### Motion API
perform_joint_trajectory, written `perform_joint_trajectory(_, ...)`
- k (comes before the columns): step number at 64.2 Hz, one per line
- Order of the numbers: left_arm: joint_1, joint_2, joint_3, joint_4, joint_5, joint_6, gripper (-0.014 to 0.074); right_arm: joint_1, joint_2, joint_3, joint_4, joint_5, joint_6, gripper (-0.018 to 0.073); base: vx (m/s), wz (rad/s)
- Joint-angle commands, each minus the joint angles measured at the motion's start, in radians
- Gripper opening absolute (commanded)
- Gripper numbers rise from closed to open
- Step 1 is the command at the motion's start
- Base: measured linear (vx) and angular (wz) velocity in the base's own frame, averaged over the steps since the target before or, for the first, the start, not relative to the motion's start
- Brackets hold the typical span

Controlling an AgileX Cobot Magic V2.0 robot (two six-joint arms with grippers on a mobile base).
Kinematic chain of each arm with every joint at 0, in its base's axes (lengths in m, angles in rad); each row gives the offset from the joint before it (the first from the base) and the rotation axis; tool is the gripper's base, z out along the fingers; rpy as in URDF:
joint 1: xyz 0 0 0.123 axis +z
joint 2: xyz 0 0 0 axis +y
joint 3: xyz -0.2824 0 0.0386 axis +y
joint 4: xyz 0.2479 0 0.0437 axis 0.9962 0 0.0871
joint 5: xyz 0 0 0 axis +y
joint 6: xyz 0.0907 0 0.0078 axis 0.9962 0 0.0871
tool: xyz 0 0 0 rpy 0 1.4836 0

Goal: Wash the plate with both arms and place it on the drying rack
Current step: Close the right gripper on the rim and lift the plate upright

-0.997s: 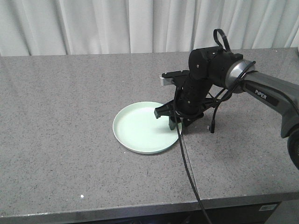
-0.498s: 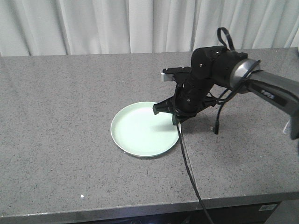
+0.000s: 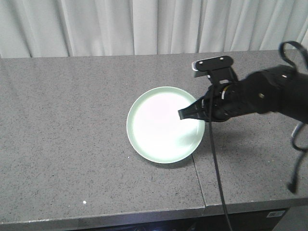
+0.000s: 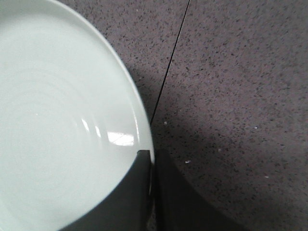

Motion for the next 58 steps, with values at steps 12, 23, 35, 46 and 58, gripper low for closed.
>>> perform_joint_trajectory(12, 0.000, -0.016, 0.016, 0.000, -0.073, -0.011, -0.0002, -0.006, -0.271, 0.226, -0.014, -0.349, -0.046, -0.0008, 0.00, 0.00)
perform_joint_trajectory(23, 0.000, -0.016, 0.016, 0.000, -0.073, -0.011, -0.0002, -0.002, -0.379, 0.369, -0.014, -0.484, -0.058, -0.0006, 0.00, 0.00)
perform_joint_trajectory(35, 0.000, -0.016, 0.016, 0.000, -0.073, -0.011, -0.0002, -0.002, -0.465, 0.517, -0.014, -0.644, -0.058, -0.0005, 0.00, 0.00)
perform_joint_trajectory(46, 0.000, -0.016, 0.016, 0.000, -0.073, -0.011, -0.0002, -0.002, -0.515, 0.624, -0.014, -0.751, -0.056, -0.0005, 0.00, 0.00)
perform_joint_trajectory(58, 0.000, -0.016, 0.016, 0.000, -0.073, -0.011, -0.0002, -0.002, -0.514, 0.641, -0.014, -0.759, -0.057, -0.0005, 0.00, 0.00)
